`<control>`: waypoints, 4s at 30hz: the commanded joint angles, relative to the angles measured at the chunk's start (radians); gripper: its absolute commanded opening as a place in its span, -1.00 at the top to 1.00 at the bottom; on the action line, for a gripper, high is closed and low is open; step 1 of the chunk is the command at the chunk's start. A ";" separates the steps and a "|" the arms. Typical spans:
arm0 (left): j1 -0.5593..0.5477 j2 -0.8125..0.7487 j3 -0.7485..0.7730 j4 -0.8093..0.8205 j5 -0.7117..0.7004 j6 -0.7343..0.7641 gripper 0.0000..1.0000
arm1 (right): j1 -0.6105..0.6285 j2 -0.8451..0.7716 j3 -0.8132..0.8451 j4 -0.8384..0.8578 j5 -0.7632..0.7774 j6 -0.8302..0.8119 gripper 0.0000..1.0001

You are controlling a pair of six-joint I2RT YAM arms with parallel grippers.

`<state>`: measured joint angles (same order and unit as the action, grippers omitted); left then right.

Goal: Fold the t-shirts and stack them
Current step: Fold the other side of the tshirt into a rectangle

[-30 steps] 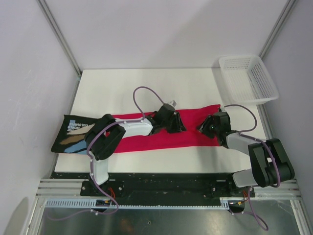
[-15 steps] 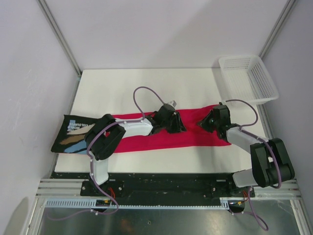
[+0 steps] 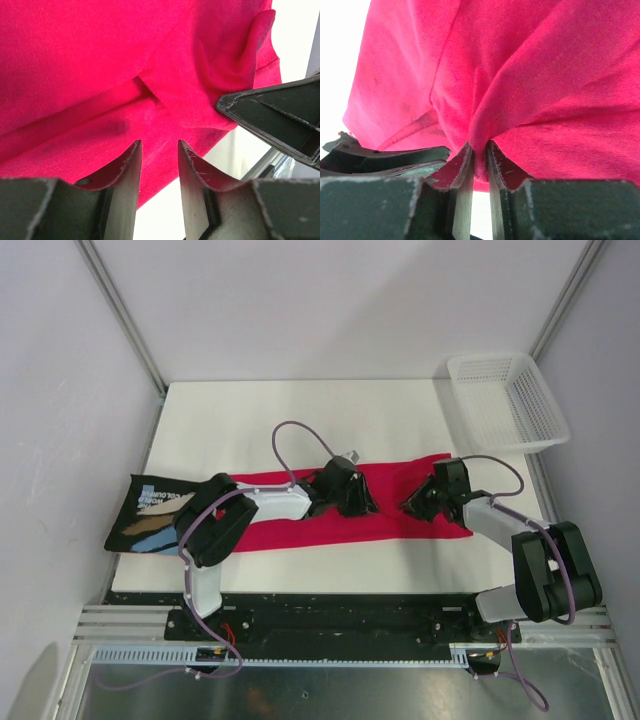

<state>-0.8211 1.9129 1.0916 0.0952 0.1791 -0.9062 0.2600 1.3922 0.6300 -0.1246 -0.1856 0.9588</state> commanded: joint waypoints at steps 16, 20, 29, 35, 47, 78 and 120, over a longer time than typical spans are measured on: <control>-0.006 -0.030 0.002 0.054 0.083 0.011 0.20 | -0.061 -0.175 0.059 -0.200 0.009 -0.086 0.17; -0.018 -0.006 0.022 0.054 0.104 0.012 0.20 | -0.099 -0.192 0.089 -0.275 0.108 -0.191 0.17; -0.050 0.054 0.082 0.047 0.114 0.008 0.22 | -0.229 -0.158 0.092 -0.257 0.159 -0.324 0.17; -0.054 0.066 0.084 0.018 0.069 0.010 0.22 | -0.252 -0.131 0.093 -0.232 0.121 -0.339 0.18; -0.072 0.113 0.134 -0.013 0.037 0.007 0.24 | -0.293 -0.135 0.093 -0.224 0.101 -0.344 0.19; -0.065 0.004 0.095 -0.017 -0.003 -0.013 1.00 | -0.315 -0.113 0.093 -0.209 0.122 -0.365 0.23; 0.011 -0.041 0.048 -0.041 0.053 -0.019 1.00 | -0.207 -0.099 0.072 -0.203 0.137 -0.402 0.18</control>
<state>-0.8154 1.8839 1.0969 0.0475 0.2176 -0.9176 0.0448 1.2854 0.6868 -0.3603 -0.0326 0.5632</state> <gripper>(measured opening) 0.005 0.404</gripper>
